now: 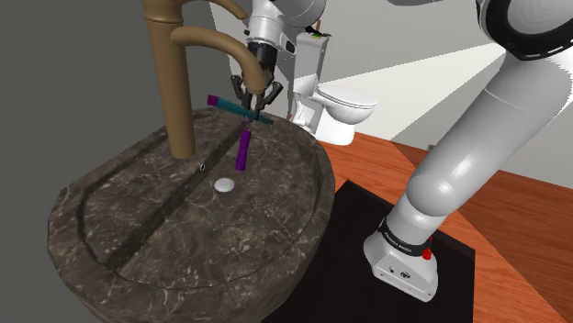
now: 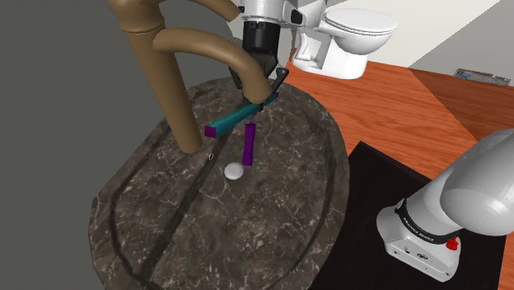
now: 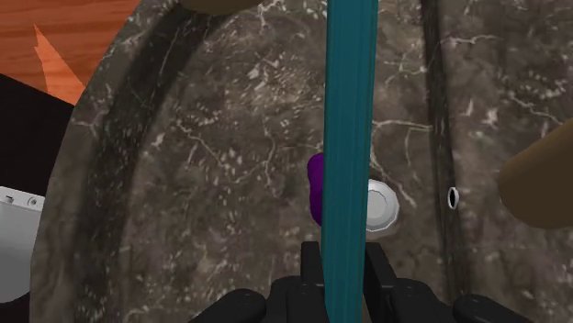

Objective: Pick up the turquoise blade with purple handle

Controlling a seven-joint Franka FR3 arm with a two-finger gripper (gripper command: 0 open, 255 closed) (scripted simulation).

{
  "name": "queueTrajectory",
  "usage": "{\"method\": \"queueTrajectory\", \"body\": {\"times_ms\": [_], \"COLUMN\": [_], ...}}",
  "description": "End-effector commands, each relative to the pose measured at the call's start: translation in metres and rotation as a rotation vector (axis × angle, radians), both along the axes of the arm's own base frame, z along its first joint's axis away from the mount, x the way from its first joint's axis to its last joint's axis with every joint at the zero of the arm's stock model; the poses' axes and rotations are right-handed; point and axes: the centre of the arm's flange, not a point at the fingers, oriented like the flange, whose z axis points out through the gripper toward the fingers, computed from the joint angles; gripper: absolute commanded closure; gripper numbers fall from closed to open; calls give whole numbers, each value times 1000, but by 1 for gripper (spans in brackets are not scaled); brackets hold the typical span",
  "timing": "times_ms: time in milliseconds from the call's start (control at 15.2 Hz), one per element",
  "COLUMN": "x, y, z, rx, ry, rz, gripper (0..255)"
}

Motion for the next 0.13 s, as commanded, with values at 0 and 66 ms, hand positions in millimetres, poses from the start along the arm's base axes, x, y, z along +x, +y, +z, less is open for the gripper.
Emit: {"method": "queueTrajectory", "body": {"times_ms": [0,66], "x": [0,0], "y": [0,0], "z": [7,7], "rx": [0,0], "ry": [0,0], "rz": [0,0], "gripper": [255,255]}}
